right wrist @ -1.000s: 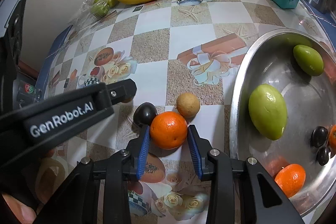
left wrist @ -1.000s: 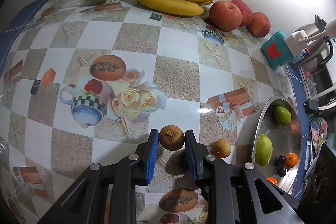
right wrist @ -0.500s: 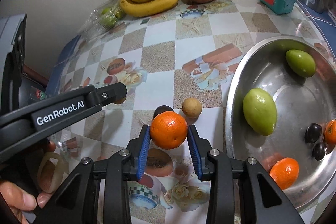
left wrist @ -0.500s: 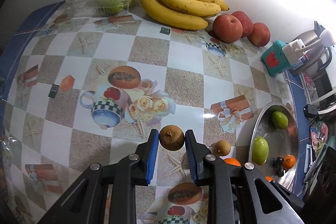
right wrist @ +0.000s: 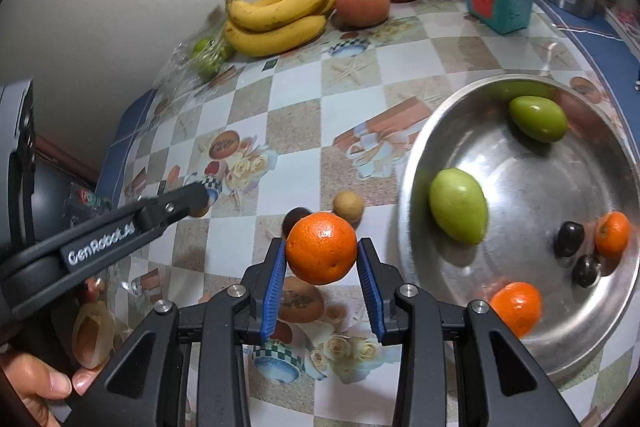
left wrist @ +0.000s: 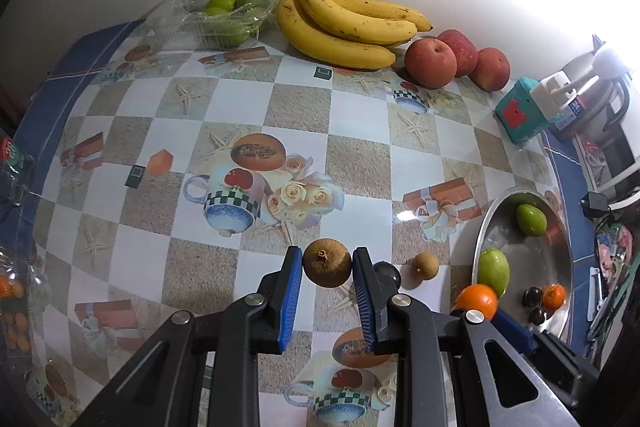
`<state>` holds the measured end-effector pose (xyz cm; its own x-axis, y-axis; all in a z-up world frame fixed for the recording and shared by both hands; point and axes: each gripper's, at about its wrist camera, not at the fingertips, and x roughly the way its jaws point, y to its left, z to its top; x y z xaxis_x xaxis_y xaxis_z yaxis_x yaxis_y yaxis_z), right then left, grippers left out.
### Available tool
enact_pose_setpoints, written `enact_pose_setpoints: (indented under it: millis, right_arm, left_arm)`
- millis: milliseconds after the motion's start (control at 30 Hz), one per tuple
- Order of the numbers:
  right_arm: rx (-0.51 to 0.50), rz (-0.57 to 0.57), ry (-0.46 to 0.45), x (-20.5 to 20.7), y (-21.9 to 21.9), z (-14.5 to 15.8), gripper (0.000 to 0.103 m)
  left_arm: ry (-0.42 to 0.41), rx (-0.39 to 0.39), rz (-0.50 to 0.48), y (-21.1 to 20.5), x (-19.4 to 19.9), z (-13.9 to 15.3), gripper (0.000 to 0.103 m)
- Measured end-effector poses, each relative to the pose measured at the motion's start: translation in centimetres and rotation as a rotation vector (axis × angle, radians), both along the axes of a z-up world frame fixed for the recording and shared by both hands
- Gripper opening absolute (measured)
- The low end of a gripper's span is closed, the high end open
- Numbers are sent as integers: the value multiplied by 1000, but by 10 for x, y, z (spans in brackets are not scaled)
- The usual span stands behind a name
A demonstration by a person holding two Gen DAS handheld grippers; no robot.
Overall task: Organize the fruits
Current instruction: 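Carry the brown fruit and orange over the steel bowl with both tools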
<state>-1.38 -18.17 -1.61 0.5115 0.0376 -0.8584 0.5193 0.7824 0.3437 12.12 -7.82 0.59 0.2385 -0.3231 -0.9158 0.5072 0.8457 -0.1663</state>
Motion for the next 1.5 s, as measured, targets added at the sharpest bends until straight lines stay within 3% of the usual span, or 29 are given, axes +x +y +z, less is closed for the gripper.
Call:
enact_pose_setpoints:
  millis: [333,667,1067,1500]
  right_arm:
    - [-16,-112,25,-24,-32,0,37]
    - [-37,-231,33,-57,-68,1,38]
    - [-31,-378,0,-94,-103,6,38]
    - [-28,-338,10,-86,-103,-13,38]
  left_arm:
    - [1,1,-44,-18,-21,3,28]
    - [56,-46,-188,-66,-67,0,28]
    - [54,-50,-301,-100,-102,-5,28]
    - [65,-36,-347,-116,-112,-23,28]
